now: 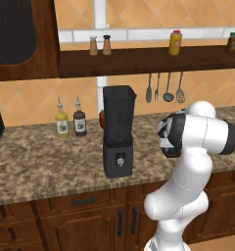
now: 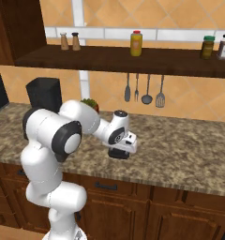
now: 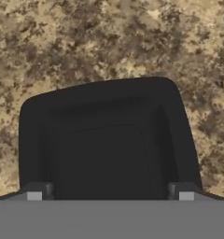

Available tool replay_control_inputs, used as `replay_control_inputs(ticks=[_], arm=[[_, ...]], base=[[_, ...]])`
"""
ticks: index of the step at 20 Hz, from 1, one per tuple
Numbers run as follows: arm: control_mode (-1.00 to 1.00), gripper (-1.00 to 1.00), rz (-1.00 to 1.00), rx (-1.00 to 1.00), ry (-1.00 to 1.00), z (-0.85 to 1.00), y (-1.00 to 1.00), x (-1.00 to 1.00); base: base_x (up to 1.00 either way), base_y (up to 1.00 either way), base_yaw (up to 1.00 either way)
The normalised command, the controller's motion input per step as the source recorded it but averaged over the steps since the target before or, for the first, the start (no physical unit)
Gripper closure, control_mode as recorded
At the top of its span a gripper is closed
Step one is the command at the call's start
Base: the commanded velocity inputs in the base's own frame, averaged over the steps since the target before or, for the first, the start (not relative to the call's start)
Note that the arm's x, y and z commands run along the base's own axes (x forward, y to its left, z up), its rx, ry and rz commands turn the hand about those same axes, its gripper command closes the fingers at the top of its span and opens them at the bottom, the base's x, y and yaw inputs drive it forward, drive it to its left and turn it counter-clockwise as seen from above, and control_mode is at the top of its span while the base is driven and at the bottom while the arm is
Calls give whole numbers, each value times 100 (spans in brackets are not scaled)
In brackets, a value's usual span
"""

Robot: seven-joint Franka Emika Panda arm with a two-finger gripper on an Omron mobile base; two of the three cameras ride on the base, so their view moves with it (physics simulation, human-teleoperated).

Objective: Close the lid blender by securely placing the lid on top.

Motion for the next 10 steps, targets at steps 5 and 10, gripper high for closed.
replay_control_inputs(ticks=[5, 10], arm=[[-100, -100, 0, -1, 0, -17, 0, 18], [-100, 100, 0, -4, 0, -34, 0, 0]], base=[[0, 0, 0], [0, 0, 0]])
